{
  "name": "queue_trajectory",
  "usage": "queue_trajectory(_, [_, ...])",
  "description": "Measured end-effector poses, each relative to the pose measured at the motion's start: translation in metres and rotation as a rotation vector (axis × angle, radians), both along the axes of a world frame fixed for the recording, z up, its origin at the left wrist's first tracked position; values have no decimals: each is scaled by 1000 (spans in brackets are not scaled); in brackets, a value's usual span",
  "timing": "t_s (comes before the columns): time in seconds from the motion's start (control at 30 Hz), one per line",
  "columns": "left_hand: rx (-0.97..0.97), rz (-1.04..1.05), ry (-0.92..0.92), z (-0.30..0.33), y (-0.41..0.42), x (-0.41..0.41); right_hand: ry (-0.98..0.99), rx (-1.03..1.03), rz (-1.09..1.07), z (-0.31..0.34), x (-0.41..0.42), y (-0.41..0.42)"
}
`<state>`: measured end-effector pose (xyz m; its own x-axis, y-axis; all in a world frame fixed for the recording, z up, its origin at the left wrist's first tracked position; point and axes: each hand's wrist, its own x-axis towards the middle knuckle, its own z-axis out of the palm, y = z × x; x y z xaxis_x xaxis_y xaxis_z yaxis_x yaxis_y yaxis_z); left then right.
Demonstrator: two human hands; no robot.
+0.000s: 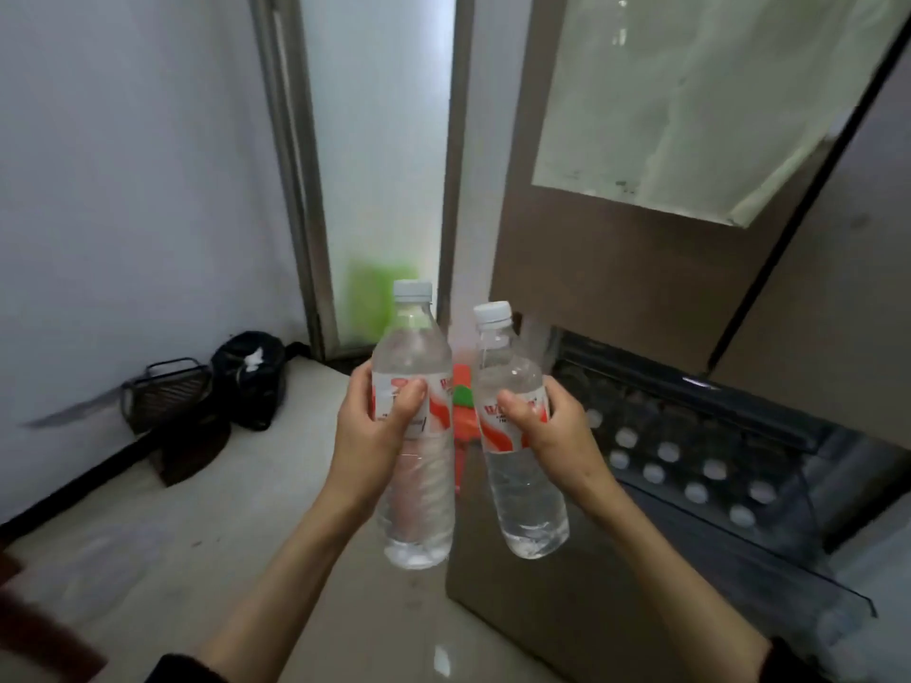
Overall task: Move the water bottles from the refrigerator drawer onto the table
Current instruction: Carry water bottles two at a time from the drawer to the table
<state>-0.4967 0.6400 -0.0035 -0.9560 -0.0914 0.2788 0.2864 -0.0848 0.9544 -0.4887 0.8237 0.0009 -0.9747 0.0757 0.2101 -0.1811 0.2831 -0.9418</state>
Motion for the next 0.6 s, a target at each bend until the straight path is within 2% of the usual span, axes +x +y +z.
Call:
queue_trajectory(0.37, [-89,439,-160,-27,-305,67,-121,-85,341,-30,-17,-311])
queue_trajectory(0.6, [-66,688,-193,-39,-433,83,-140,-17,584,-43,-38,-458])
